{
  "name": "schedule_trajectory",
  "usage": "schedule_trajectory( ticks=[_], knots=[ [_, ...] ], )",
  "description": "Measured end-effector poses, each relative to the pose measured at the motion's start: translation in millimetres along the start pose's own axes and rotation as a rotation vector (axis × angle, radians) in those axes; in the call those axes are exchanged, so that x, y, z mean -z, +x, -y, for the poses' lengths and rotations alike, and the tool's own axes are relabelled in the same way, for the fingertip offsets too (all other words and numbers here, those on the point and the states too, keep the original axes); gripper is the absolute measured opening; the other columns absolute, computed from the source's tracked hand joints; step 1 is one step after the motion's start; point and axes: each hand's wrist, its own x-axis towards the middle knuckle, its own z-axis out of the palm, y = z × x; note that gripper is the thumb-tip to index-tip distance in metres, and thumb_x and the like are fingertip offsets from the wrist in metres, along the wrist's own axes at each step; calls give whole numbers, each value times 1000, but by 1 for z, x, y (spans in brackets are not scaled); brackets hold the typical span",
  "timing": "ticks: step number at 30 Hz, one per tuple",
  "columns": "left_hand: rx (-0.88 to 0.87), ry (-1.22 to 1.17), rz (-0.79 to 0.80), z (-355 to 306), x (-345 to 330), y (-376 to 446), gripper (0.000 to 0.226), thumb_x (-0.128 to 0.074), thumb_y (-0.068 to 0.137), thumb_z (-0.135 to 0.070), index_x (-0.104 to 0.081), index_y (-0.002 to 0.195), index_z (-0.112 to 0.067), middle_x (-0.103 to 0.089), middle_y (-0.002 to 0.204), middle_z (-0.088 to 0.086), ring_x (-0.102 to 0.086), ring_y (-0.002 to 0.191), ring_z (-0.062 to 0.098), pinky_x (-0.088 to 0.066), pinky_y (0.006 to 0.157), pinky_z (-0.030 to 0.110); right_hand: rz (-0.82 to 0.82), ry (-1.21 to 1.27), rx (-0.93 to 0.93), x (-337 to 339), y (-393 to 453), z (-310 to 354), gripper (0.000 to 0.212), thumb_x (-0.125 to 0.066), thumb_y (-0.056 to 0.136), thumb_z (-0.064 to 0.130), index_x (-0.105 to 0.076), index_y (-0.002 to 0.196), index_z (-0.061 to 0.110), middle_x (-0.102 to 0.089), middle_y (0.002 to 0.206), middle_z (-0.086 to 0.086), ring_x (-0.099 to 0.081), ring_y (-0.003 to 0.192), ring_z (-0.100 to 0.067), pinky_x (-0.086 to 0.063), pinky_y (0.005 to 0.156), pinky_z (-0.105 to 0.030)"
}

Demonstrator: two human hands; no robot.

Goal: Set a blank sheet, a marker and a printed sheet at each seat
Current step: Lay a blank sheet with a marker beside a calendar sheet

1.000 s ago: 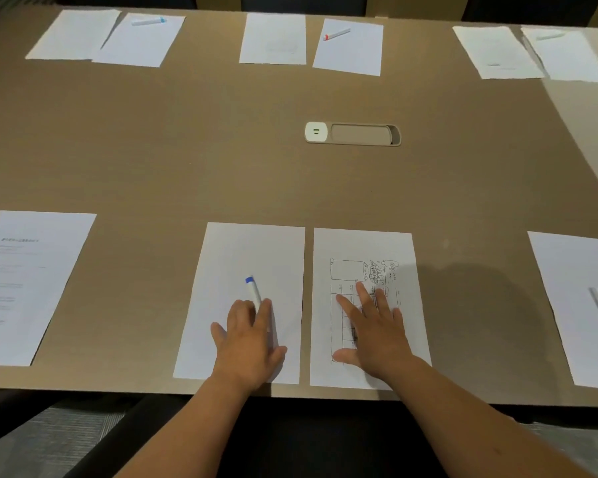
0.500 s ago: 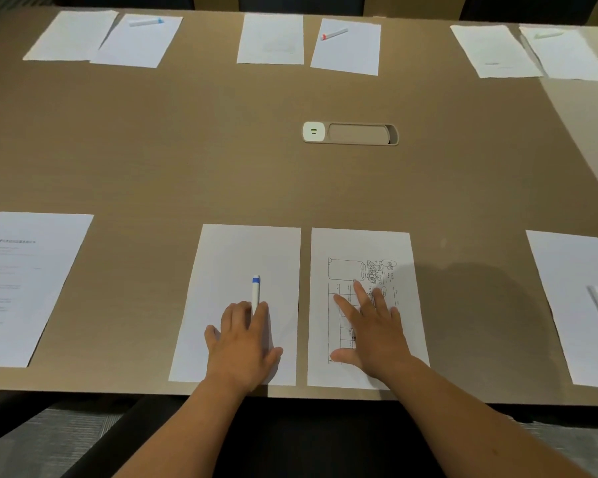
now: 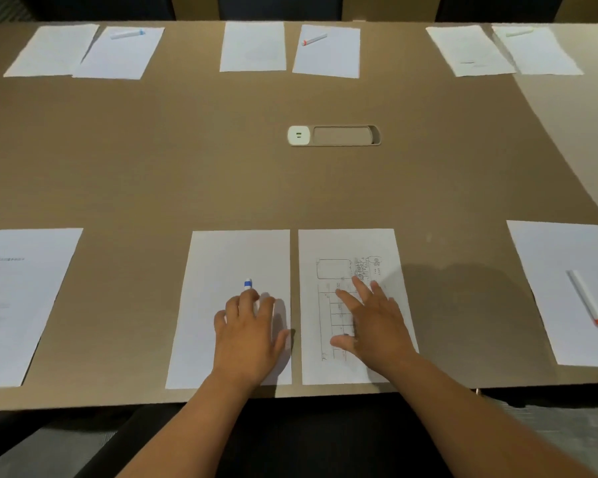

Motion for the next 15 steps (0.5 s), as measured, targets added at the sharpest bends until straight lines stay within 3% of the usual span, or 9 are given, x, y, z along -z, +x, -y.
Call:
schedule_trajectory(
  ticks=[1, 3, 5, 12, 15],
  knots=[
    [-56, -11, -37, -10, 8, 5, 41, -61, 84, -46, -62, 116, -21, -61, 113, 8, -58, 102, 29, -49, 80, 44, -38, 72, -30, 9, -9, -3, 71, -67, 80, 57, -39, 142, 37, -29, 157, 3, -28, 144, -22, -27, 117, -45],
    [-148, -42, -20, -29, 19, 13, 23, -52, 91, -36, -66, 100, -20, -64, 96, 2, -60, 90, 25, -43, 73, 36, -121, 178, -69, 25, -28, -10, 33, -62, 89, 47, -60, 117, 30, -58, 124, 6, -57, 113, -14, -47, 97, -33],
    [-275, -72, -7, -58, 26, 19, 21, -49, 93, -31, -65, 87, -19, -64, 85, 0, -59, 83, 24, -36, 68, 33, -196, 191, -108, 43, -55, -24, 14, -57, 93, 39, -60, 93, 26, -60, 94, 8, -60, 84, -10, -51, 76, -27],
    [-423, -189, -83, -183, 38, 19, 21, -51, 93, -35, -64, 81, -23, -63, 75, -5, -59, 72, 21, -35, 67, 32, -383, 174, -162, 104, -123, -118, 12, -61, 84, 23, -55, 74, 19, -58, 77, 4, -56, 69, -20, -51, 68, -35],
    [-455, -238, -88, -260, 41, 17, 21, -48, 93, -34, -64, 83, -24, -64, 78, -7, -60, 75, 19, -40, 71, 33, -442, 171, -138, 133, -152, -179, 9, -59, 87, 22, -58, 79, 17, -58, 78, 3, -56, 71, -19, -50, 72, -37]
  ],
)
